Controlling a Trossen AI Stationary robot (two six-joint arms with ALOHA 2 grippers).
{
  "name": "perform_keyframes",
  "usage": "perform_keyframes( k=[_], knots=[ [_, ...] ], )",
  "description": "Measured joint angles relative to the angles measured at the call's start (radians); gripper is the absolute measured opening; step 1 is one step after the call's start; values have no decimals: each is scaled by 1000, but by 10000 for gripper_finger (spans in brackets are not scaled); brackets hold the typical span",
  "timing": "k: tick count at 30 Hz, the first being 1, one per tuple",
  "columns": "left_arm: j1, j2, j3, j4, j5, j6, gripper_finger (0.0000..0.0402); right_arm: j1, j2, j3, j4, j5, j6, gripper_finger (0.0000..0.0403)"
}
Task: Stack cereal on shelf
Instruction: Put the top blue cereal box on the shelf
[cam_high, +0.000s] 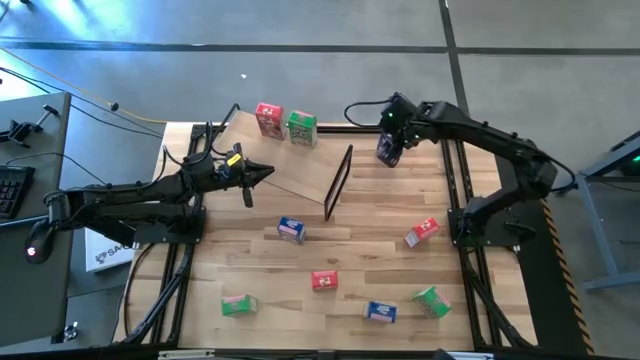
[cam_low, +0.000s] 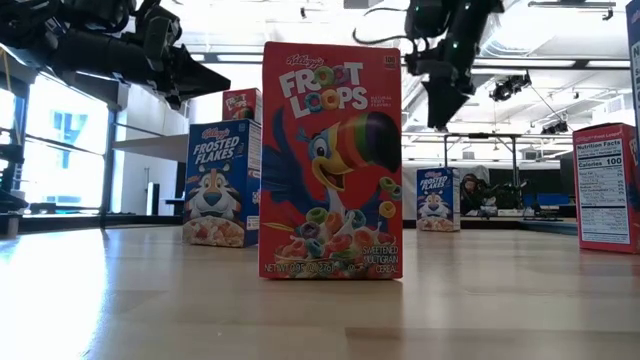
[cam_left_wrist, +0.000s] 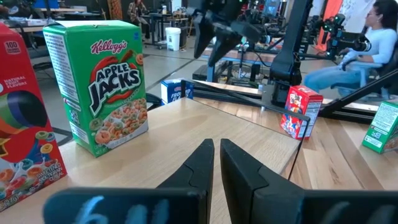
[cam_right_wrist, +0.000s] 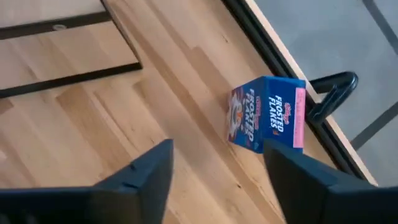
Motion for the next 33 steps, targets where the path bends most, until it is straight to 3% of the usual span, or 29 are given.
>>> perform_keyframes(
  k=[3, 7, 15, 28, 33],
  knots=[
    [0, 0, 0, 0, 0, 0, 19, -45, 25, 0, 0, -5, 24, 265],
    [0, 0, 0, 0, 0, 0, 19, -111, 63, 0, 7, -32, 52, 283],
    [0, 0, 0, 0, 0, 0, 19, -197, 130, 0, 50, -48, -19, 284],
    [0, 0, 0, 0, 0, 0, 19, -252, 206, 0, 70, -31, -84, 284],
    [0, 0, 0, 0, 0, 0, 19, -267, 231, 1, 70, -68, -87, 284]
  ],
)
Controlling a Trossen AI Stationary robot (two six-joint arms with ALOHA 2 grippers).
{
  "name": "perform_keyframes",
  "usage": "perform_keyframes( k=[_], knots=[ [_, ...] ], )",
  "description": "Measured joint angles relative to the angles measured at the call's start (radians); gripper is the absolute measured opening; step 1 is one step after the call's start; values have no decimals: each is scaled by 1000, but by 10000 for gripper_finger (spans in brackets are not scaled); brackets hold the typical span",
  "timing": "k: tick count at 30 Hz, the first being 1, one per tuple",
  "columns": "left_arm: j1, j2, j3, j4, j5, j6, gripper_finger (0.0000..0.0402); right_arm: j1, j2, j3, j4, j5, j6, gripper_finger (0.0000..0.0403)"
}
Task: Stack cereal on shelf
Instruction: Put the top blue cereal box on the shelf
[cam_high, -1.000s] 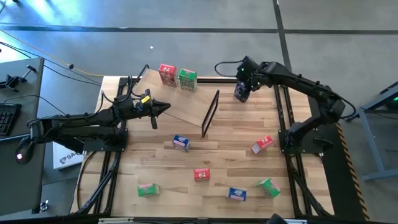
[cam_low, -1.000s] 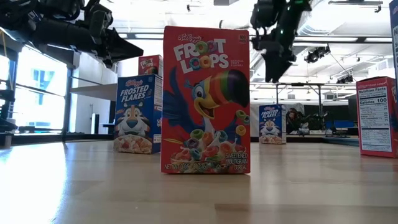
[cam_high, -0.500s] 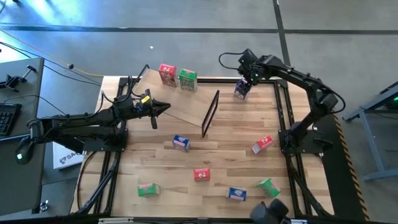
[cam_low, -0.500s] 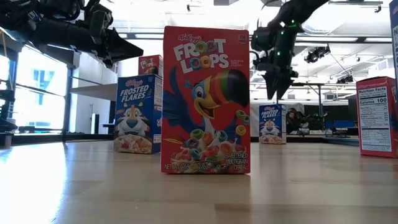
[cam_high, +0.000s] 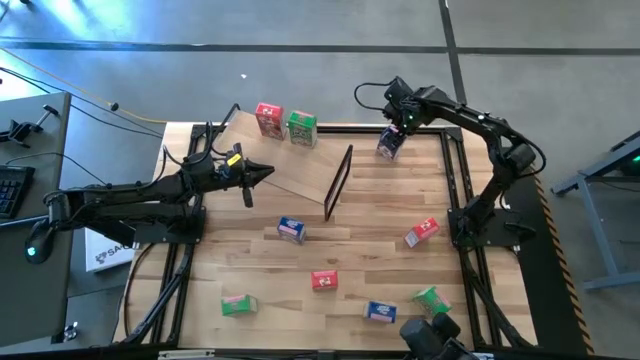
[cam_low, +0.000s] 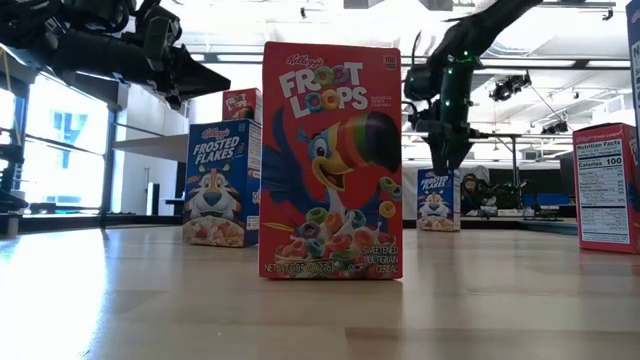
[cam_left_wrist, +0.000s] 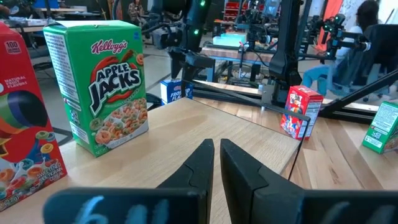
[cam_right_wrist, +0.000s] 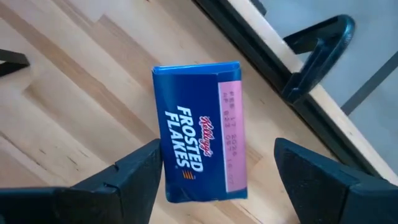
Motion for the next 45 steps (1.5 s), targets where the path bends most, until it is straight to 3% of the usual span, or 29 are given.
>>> perform_keyframes(
  k=[7, 26, 32, 38, 45],
  knots=[
    [0, 0, 0, 0, 0, 0, 19, 2, 35, 0, -3, -22, 0, 273],
    [0, 0, 0, 0, 0, 1, 19, 55, 52, 35, -63, -78, 12, 164],
    [0, 0, 0, 0, 0, 1, 19, 125, 52, 189, -190, -77, 53, 158],
    [0, 0, 0, -4, 0, 1, 19, 215, 51, 432, -390, -74, 128, 158],
    [0, 0, 0, -6, 0, 1, 19, 324, 50, 721, -517, 12, 191, 158]
  ],
)
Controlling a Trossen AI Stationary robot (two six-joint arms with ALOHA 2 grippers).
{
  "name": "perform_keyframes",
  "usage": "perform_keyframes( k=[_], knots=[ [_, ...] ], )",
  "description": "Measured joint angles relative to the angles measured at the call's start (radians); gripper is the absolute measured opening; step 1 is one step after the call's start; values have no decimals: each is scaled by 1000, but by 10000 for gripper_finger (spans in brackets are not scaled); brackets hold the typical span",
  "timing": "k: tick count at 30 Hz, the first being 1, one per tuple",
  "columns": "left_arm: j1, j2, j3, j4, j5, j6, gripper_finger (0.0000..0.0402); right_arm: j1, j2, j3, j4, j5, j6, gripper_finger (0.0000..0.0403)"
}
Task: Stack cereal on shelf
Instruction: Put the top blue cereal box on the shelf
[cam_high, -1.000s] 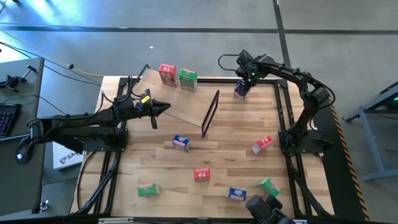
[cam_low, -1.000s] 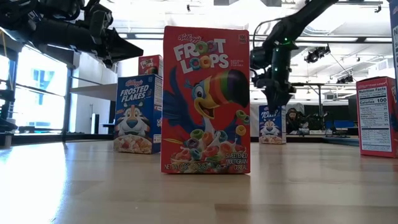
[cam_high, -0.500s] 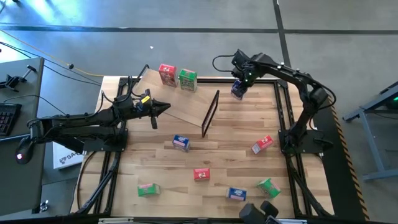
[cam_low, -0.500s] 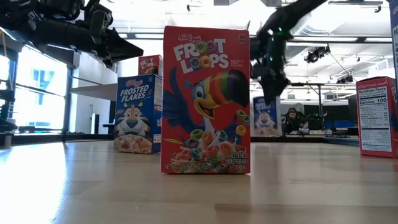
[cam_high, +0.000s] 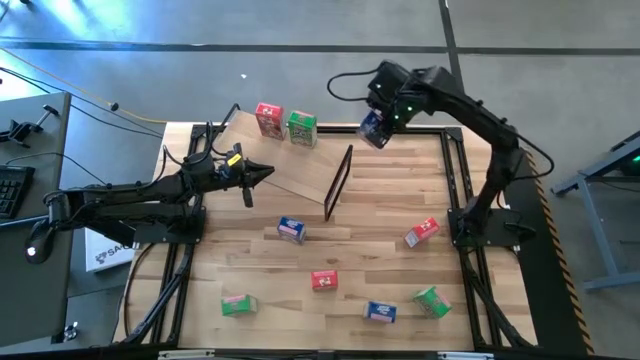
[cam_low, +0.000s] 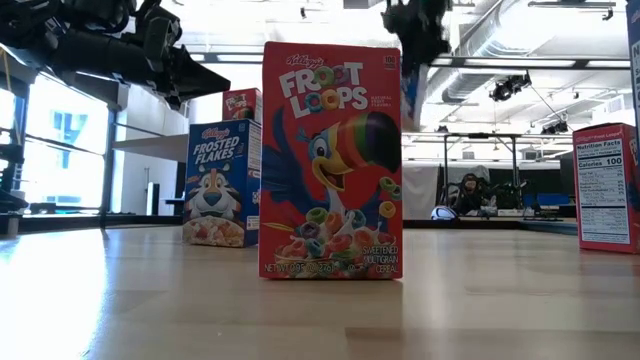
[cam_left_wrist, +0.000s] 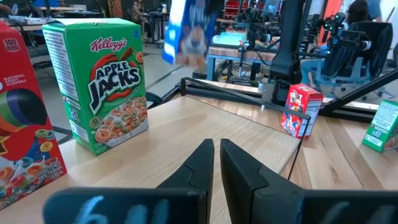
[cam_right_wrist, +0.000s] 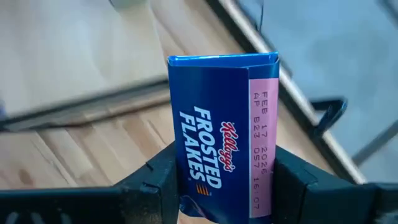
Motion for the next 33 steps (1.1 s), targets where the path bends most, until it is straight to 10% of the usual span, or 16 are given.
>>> perform_keyframes(
  k=[33],
  knots=[
    [0, 0, 0, 5, 0, 0, 19, 119, 157, 17, 221, -82, -115, 175]
  ],
)
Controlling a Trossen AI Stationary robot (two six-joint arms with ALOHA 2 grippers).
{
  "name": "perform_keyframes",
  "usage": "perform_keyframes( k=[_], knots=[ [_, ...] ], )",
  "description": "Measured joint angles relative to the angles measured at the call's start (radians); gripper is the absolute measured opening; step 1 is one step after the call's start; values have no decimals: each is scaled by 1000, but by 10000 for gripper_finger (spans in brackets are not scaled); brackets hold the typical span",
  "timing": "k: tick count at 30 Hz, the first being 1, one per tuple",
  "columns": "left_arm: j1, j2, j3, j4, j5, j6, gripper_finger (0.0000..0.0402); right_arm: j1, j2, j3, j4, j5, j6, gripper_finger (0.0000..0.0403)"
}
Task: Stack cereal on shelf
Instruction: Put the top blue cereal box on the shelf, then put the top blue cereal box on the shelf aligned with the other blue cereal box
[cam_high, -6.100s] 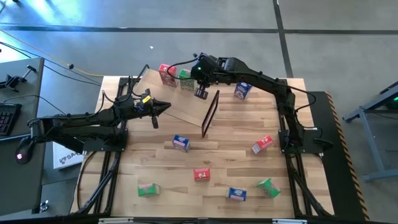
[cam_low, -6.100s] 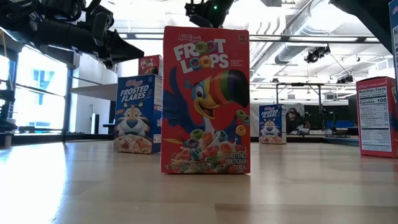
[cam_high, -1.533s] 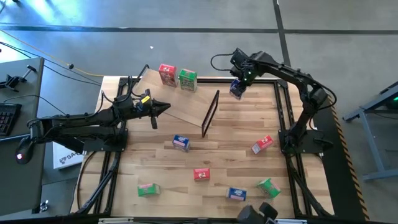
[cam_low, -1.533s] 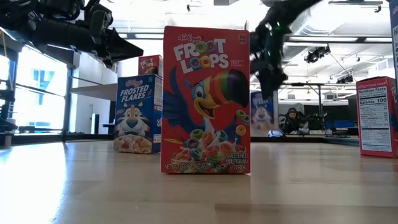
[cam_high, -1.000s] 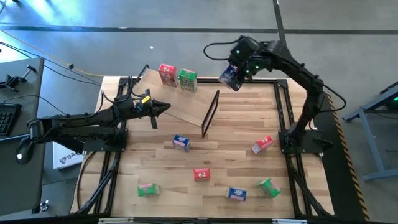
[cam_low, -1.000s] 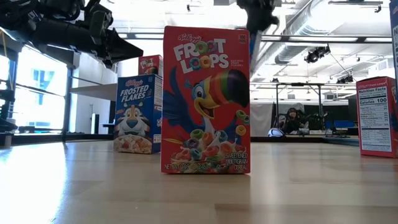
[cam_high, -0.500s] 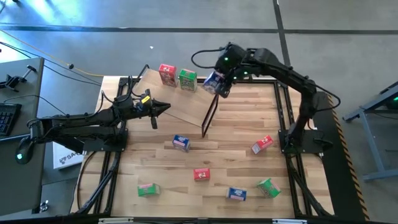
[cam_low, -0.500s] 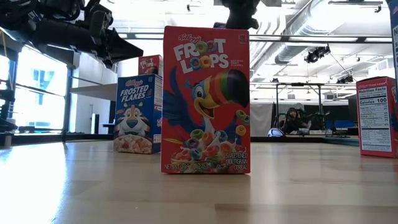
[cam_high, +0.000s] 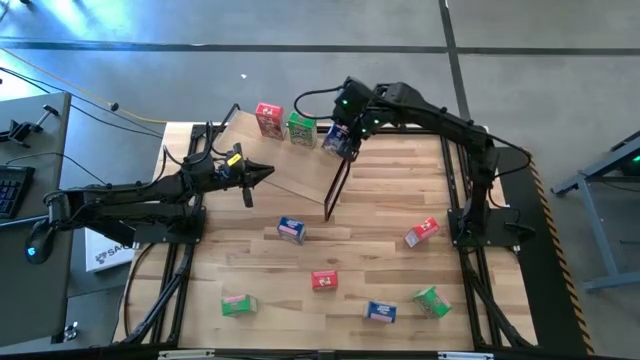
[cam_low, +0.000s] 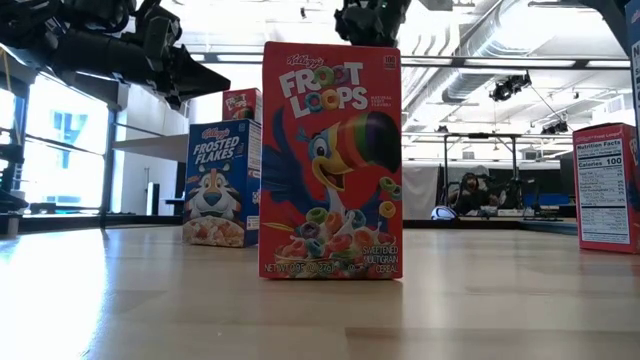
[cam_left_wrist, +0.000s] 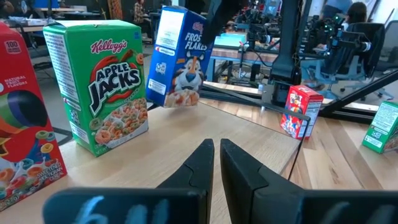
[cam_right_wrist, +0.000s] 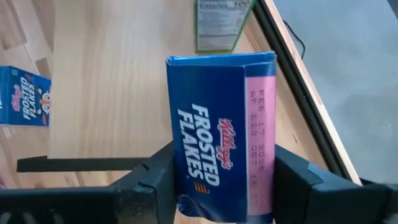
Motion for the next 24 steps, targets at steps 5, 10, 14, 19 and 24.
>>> perform_keyframes(
  k=[5, 10, 14, 19, 24],
  knots=[
    [0, 0, 0, 0, 0, 0, 19, 1, 0, 0, 18, 10, -7, 218],
    [0, 0, 0, 0, 0, 0, 19, 1, 0, 0, 36, 31, -11, 240],
    [0, 0, 0, 0, 0, 0, 19, 8, 0, 55, 32, 71, -40, 240],
    [0, 0, 0, 0, 0, 0, 19, 46, -2, 208, -47, 87, -66, 231],
    [0, 0, 0, -5, 0, 5, 19, 95, -41, 212, -137, 162, -61, 166]
  ],
)
